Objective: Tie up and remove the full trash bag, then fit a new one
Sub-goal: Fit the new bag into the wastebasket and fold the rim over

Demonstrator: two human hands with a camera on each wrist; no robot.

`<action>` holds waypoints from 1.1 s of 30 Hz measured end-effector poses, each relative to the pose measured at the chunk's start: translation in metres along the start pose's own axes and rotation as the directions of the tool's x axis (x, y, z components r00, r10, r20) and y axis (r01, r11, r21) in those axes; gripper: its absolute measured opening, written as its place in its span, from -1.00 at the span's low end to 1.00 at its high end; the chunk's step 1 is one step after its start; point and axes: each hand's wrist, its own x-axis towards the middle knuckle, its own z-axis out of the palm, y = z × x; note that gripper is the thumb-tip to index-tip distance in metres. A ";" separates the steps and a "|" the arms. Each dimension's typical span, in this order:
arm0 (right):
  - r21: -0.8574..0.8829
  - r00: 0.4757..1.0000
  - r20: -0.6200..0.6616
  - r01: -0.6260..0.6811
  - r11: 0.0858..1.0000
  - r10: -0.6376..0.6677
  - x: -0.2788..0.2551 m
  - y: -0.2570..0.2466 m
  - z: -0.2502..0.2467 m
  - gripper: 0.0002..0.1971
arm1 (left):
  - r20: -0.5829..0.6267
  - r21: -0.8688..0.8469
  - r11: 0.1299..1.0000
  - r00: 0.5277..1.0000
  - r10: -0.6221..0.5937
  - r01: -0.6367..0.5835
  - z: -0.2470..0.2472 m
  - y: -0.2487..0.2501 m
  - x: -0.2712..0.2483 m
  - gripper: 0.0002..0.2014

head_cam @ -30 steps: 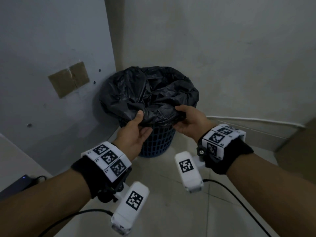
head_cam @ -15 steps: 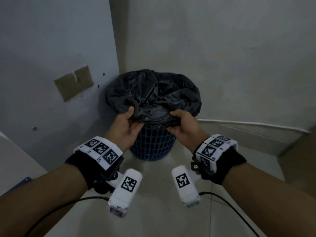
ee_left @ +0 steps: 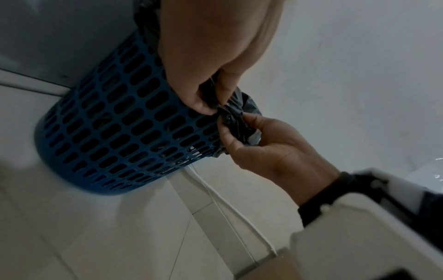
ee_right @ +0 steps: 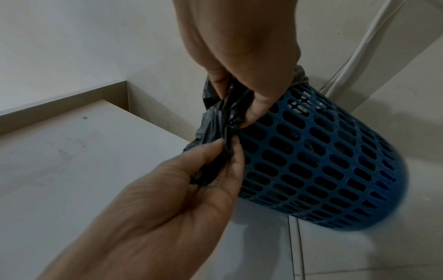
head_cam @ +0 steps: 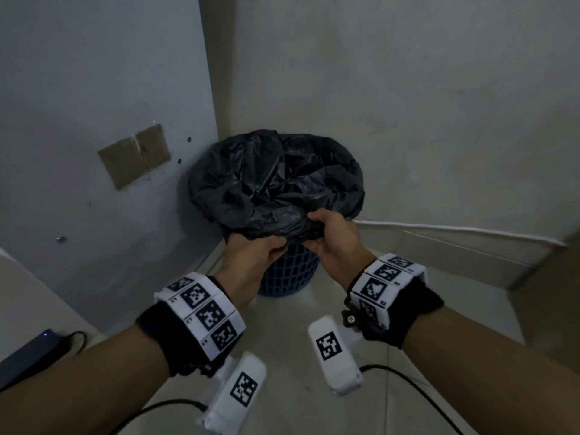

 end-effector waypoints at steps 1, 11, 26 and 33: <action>0.008 1.000 -0.005 0.010 1.000 -0.010 0.000 0.003 0.000 -0.54 | -0.031 0.022 0.999 0.999 0.029 -0.029 0.001 -0.001 0.000 -0.57; 0.038 0.999 -0.024 0.022 0.999 -0.021 -0.009 0.015 0.013 -0.46 | -0.182 -0.047 0.992 0.976 -0.121 0.115 0.005 -0.005 0.004 -0.84; -0.290 0.985 -0.160 0.022 0.957 -0.071 -0.010 0.027 0.018 -0.24 | -0.067 -0.278 0.895 0.922 -0.381 0.350 0.014 0.036 0.010 -0.81; -0.274 0.995 -0.007 -0.099 0.957 0.101 -0.020 0.004 0.011 -0.88 | -0.152 -0.201 0.942 0.941 -0.301 0.269 0.018 0.036 0.025 -0.89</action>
